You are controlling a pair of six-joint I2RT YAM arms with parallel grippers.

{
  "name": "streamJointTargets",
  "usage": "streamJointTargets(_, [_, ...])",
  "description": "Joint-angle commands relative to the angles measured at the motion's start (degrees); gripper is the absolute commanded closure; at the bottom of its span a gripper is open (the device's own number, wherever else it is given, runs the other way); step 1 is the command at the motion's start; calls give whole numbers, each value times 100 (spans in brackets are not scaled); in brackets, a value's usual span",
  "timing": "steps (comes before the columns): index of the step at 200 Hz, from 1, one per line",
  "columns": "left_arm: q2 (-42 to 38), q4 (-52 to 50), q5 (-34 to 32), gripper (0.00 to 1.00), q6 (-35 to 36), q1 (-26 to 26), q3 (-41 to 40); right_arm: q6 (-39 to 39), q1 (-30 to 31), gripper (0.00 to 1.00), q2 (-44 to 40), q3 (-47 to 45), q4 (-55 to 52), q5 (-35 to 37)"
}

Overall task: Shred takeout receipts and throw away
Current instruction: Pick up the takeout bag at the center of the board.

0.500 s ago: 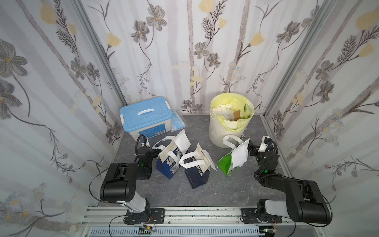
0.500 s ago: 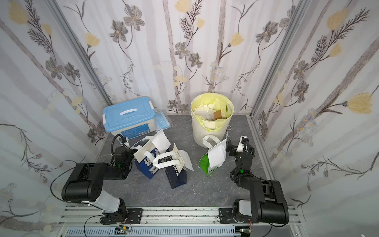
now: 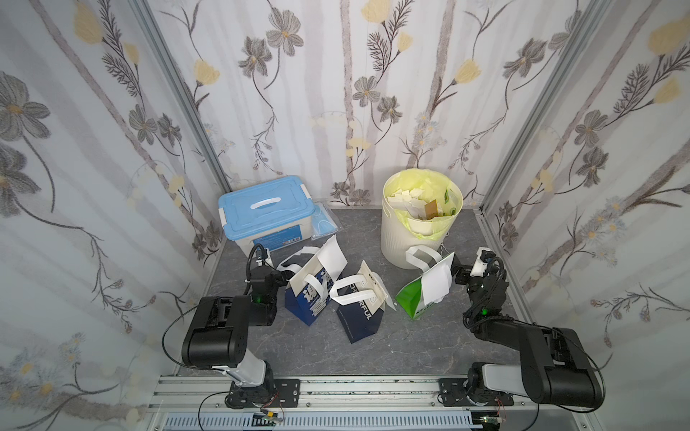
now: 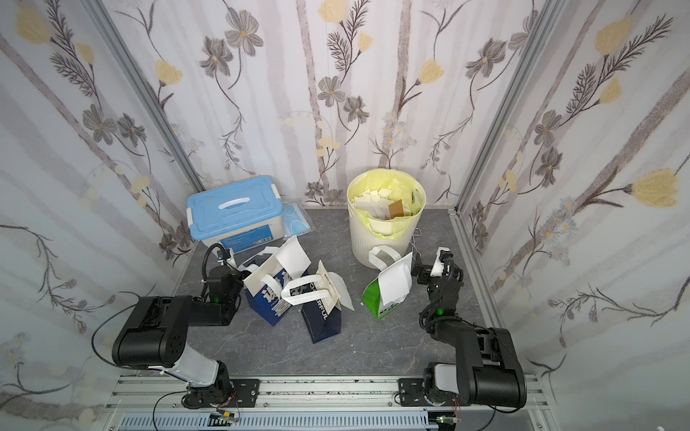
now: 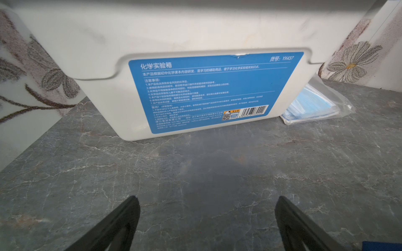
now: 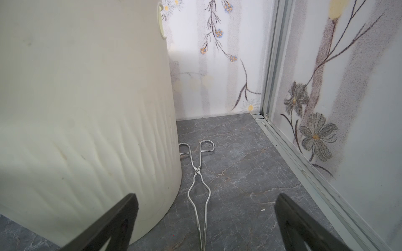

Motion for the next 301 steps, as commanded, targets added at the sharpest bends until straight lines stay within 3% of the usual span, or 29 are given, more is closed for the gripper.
streamJointTargets(1, [-4, 110, -13, 0, 57, -3, 37, 1, -9, 0, -7, 14, 261, -29])
streamJointTargets(40, [-24, 140, 10, 0, 52, 10, 15, 45, 10, 0, -88, 3, 228, 137])
streamJointTargets(69, [-584, 165, -177, 0, -31, 19, -251, 32, 15, 0, -1019, 36, -686, 425])
streamJointTargets(106, [-2338, -2054, -317, 0, -46, 19, -30, 340, -3, 0, -2663, -285, -1611, 1106])
streamJointTargets(126, [-3375, -3030, -751, 0, -647, 77, 30, 743, -39, 0, -3406, 13, -3124, 1442])
streamJointTargets(146, [-4383, -4190, -1083, 0, -1300, 169, 244, 1678, -69, 0, -3913, 378, -4638, 2083])
streamJointTargets(178, [-5804, -5881, -965, 0, -1319, 215, 808, 2033, -139, 0, -4521, 716, -5750, 1442])
streamJointTargets(201, [-6372, -7246, -1101, 0, -1128, 210, 1493, 2179, -145, 0, -4707, 988, -6145, 951])
streamJointTargets(220, [-6389, -8315, -1166, 0, -881, 212, 2006, 2207, -141, 0, -4655, 1236, -6400, 636])
streamJointTargets(251, [-6053, -9066, -559, 0, -824, 212, 2169, 2106, -143, 0, -4331, 1677, -6758, 371])
streamJointTargets(301, [-6313, -10131, -1455, 0, -1858, 216, 2374, 1756, -145, 0, -3736, 2676, -7664, -46])
